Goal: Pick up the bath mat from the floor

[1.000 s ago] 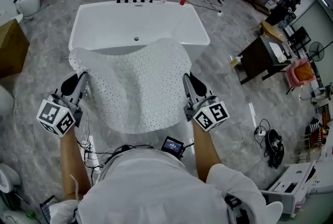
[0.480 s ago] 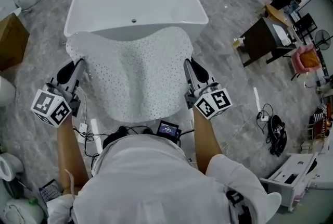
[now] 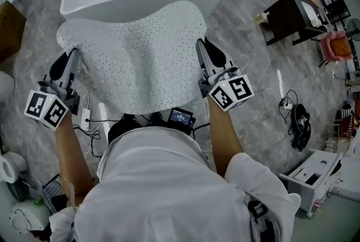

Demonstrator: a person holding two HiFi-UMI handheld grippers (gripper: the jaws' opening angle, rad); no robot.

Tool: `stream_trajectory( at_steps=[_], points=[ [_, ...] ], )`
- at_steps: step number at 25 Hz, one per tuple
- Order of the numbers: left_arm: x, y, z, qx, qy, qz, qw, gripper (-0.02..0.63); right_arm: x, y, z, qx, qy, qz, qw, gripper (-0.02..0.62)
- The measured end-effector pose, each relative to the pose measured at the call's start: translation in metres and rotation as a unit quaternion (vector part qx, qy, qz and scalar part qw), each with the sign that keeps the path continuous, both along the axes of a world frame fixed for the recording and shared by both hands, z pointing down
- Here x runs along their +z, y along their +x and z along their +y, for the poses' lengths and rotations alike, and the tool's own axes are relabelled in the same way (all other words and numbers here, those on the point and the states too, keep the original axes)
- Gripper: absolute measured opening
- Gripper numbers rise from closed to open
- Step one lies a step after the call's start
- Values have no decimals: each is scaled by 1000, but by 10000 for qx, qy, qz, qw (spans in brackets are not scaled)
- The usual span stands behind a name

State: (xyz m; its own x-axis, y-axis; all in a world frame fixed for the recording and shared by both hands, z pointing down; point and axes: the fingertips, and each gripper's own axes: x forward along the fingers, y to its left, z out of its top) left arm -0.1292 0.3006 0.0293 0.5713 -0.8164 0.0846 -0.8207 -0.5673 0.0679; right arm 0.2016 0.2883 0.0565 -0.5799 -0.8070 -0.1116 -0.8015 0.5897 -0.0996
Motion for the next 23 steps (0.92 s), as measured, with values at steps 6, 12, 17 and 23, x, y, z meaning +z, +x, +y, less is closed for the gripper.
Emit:
stream_trajectory(
  at_steps=[6, 12, 17, 23],
  points=[
    [6, 13, 5, 41, -28, -16, 10000, 34, 8, 5, 3, -95, -3, -8, 10000, 43],
    [3, 19, 3, 58, -124, 78, 9999, 34, 7, 19, 2, -50, -47, -111, 9999, 43],
    [6, 38, 8, 89, -130, 20, 9999, 35, 17, 39, 6, -37, -61, -251, 9997, 43],
    [7, 29, -1, 76, -173, 0, 9998, 36, 19, 32, -5, 2, -134, -367, 9992, 43]
  ],
)
